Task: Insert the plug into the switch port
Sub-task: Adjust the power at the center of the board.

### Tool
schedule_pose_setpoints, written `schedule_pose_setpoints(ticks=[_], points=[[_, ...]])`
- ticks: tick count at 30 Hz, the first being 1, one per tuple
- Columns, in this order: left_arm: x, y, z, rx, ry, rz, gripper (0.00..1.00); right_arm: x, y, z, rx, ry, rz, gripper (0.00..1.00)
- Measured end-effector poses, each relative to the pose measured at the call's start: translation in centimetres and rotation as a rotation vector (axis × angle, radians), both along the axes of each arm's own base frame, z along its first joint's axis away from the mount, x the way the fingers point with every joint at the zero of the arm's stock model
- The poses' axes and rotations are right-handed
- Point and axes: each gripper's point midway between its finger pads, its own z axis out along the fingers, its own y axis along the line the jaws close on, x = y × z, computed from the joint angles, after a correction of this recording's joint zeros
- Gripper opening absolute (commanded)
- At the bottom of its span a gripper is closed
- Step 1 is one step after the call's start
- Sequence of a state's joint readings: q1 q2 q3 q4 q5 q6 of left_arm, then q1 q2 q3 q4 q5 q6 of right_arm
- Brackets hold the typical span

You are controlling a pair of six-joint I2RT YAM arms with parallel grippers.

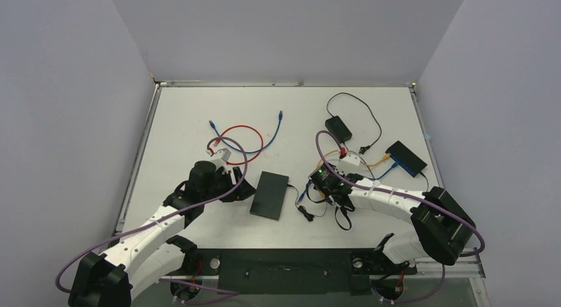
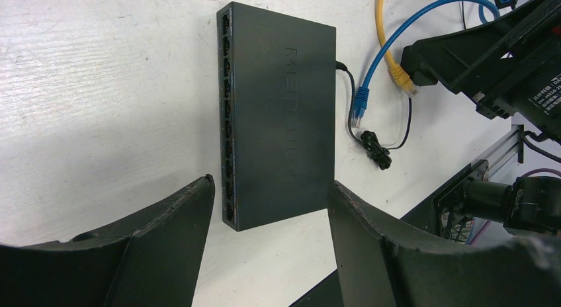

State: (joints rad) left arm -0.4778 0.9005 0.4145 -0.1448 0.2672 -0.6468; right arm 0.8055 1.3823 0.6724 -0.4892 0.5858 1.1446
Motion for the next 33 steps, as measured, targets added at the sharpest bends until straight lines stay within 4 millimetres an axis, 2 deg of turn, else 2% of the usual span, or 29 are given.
schedule_pose_setpoints(ticks=[7,25,33], points=[[0.0,0.0,0.0,0.0,0.0,-0.001,0.61,0.08,0.11,-0.07,0.009,-0.003,-0.008,0.69],[-0.09,-0.07,0.16,-0.006,-0.004,-0.006,0.61,0.14,0.21,-0.45,0.012,-0.001,-0.02,0.62],[-0.21,-0.02,-0.02,-0.004,-0.001,-0.006,0.61,0.19,0.31,-0.45,0.022,-0.004,-0.028,0.52]])
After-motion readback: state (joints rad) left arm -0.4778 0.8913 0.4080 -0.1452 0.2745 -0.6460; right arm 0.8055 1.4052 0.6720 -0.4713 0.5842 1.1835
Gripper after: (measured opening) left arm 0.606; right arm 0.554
